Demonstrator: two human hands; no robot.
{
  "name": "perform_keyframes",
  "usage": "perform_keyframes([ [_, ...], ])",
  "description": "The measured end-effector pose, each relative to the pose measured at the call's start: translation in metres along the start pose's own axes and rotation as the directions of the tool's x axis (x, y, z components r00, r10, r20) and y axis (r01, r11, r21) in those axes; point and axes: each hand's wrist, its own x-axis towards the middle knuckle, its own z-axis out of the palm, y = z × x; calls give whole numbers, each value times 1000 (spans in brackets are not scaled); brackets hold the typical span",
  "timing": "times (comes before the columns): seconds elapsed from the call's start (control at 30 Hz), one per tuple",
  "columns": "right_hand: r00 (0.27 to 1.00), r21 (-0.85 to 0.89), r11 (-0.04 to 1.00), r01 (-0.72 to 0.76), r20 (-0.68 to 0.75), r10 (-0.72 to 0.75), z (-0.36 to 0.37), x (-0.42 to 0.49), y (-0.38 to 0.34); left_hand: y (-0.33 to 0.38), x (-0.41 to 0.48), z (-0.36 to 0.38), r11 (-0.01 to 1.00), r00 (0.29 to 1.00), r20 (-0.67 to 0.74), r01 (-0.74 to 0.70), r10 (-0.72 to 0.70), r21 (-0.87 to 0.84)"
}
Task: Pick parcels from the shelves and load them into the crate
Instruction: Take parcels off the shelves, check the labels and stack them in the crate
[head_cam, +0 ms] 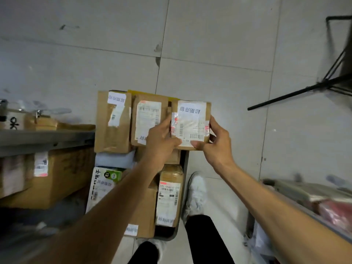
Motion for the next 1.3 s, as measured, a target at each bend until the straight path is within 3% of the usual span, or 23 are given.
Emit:
perform_keyframes([
  [0.23, 999, 10, 1000, -18, 33, 18, 31, 39, 27, -16, 36, -3, 986, 997, -73, -21, 33, 167],
  [0.5, 978, -88, 990, -113, 168, 127, 38, 61, 41, -18, 40, 9, 962, 998, 17, 53, -60, 267],
  [0.7, 948, -343, 929, -143, 222, 228, 30, 62, 24, -5, 38, 7, 924, 999, 30, 11, -24, 381],
  [0.87, 972, -603, 796, -54, 152, 180, 18, 38, -5, 13, 17, -17, 817, 997, 66, -61, 29, 573],
  [1.0, 955, -740, 665, 97, 257, 146, 8, 7, -46, 41, -16, -36, 733, 991, 77, -131, 107, 668],
  [1.13, 940, -813, 554, 181, 308, 145, -3, -31, -108, 93, -58, -58, 589, 971, 114, -220, 212, 777],
  [1.3, 943, -845, 487, 221, 313, 116, -28, -111, -206, 177, -139, -92, 457, 954, 152, -260, 260, 851],
])
